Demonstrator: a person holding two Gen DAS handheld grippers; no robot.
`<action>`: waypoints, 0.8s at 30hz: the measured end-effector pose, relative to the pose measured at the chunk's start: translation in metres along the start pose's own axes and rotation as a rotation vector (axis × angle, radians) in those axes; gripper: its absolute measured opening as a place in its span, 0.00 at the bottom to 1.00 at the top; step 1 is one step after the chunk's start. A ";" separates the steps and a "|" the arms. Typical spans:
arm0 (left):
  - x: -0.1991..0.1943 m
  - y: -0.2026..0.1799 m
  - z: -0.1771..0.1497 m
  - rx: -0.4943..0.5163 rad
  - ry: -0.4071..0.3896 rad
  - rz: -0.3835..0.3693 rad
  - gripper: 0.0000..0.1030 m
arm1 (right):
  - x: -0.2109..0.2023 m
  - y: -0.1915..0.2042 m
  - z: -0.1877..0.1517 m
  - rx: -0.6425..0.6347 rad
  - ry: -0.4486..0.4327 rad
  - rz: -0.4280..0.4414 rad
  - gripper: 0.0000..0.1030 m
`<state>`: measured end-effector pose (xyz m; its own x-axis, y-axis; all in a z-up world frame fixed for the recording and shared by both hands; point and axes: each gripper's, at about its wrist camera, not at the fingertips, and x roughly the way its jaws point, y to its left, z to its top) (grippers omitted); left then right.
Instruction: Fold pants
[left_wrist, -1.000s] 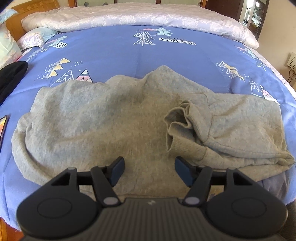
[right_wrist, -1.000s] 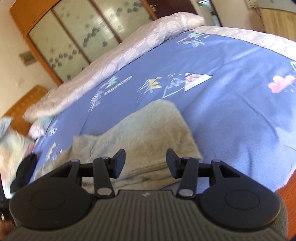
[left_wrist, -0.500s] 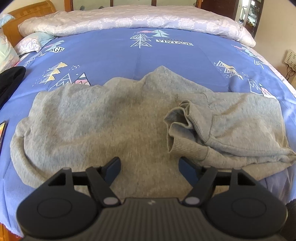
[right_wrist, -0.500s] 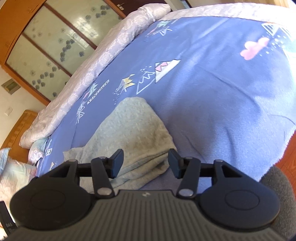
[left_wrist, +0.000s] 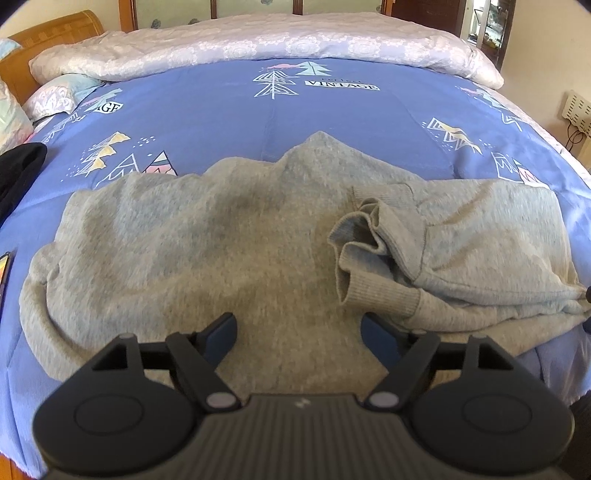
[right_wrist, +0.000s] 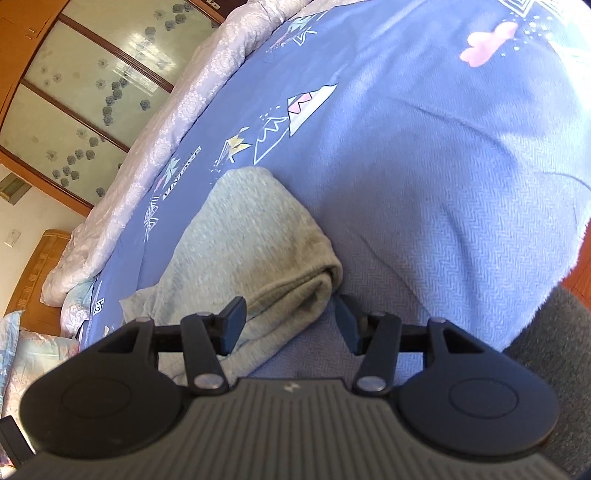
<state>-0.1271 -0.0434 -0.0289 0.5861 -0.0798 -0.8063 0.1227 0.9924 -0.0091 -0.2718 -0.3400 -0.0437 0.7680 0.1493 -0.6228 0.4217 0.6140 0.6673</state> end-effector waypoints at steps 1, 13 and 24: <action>0.000 0.000 0.000 0.000 0.000 0.000 0.75 | 0.000 -0.001 0.000 0.004 0.001 0.002 0.55; 0.001 -0.003 0.000 0.016 0.005 0.015 0.76 | -0.002 -0.007 0.001 0.034 0.005 0.046 0.62; 0.002 -0.005 0.000 0.031 0.013 0.030 0.76 | 0.005 -0.003 0.003 0.004 0.000 0.062 0.62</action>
<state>-0.1268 -0.0481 -0.0303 0.5793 -0.0489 -0.8136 0.1300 0.9910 0.0330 -0.2677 -0.3438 -0.0476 0.7927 0.1869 -0.5803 0.3754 0.6003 0.7062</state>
